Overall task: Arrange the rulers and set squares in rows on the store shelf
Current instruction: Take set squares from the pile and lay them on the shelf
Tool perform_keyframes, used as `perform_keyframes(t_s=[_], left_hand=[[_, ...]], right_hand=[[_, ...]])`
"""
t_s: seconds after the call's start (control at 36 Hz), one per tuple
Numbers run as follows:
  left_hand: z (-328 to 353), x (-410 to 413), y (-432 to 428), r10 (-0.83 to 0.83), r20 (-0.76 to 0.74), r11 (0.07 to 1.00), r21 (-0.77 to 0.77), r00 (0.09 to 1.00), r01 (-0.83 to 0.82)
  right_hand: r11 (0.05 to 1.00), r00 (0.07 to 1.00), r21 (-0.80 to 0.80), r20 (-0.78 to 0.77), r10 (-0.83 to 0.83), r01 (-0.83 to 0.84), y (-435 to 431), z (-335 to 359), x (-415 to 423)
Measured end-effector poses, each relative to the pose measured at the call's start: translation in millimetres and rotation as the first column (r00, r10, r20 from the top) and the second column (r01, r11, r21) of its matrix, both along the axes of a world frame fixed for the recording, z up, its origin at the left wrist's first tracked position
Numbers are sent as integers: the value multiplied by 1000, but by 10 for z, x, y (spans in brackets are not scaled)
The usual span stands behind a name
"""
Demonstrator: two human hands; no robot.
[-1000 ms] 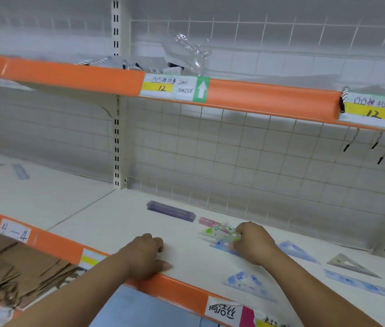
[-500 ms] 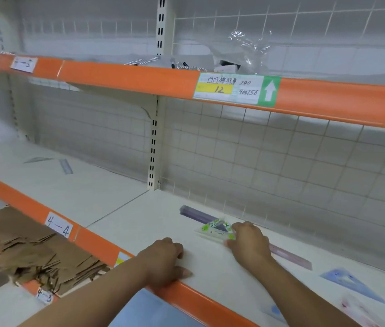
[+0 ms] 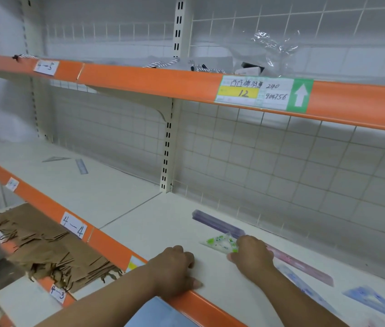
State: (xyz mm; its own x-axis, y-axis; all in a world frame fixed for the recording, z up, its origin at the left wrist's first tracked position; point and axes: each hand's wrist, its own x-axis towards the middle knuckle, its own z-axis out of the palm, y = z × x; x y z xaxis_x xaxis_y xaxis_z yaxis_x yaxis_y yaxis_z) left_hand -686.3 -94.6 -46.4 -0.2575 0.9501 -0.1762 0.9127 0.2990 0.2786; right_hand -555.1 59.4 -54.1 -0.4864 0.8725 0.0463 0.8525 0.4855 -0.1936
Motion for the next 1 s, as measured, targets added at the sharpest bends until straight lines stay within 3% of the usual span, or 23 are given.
perform_keyframes(t_s=[0.19,1.0], left_hand=[[38,22,-33,0,3,1000,-3,1000,0],[17,45,32,49,9,998,-29,999,-48]], right_hand=[[996,1000,-90,1,5,-5,30,-7,-15],[1000,998,-19,60,13,-12,114,-31,40]])
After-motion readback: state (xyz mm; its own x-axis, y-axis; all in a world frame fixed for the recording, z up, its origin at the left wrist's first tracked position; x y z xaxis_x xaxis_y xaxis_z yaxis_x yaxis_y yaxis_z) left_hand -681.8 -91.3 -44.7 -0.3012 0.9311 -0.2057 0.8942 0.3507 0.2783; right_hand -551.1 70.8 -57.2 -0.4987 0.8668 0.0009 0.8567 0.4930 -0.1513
